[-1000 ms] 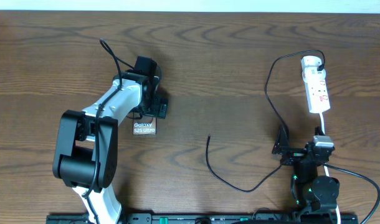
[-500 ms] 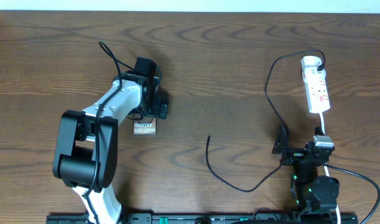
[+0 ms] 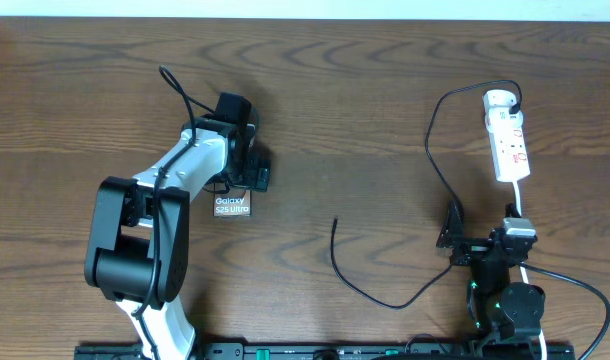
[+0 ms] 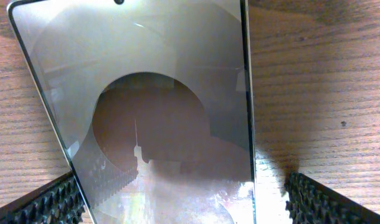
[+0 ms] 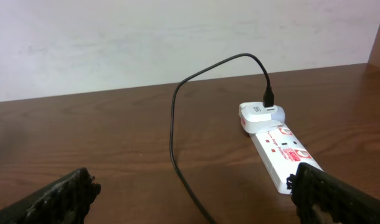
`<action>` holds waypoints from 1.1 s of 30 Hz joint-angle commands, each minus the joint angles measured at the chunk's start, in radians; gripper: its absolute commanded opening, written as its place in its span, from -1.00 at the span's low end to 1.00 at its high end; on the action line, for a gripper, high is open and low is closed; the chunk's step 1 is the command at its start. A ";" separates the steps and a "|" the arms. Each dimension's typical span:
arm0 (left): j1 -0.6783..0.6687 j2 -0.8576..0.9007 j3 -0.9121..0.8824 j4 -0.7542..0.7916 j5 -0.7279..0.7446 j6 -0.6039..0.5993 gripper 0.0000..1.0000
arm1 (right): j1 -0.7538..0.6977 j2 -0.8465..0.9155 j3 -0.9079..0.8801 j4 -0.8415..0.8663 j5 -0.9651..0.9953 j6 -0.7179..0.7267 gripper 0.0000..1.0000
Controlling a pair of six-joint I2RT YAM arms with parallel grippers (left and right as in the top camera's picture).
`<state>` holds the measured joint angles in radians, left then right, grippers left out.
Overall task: Plug charger to phone and switch on socket
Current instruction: 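Lower the left gripper and close it on the phone's sides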
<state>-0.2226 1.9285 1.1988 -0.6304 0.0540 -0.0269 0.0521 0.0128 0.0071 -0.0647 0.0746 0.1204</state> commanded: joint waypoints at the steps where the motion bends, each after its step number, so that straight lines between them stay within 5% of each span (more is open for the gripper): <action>1: 0.003 0.014 -0.017 -0.003 0.013 -0.012 0.99 | 0.008 -0.006 -0.002 -0.005 -0.005 -0.014 0.99; 33: 0.003 0.014 -0.017 -0.004 0.013 -0.012 0.68 | 0.008 -0.006 -0.002 -0.005 -0.005 -0.013 0.98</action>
<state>-0.2226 1.9285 1.1980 -0.6308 0.0532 -0.0299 0.0521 0.0124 0.0071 -0.0647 0.0746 0.1204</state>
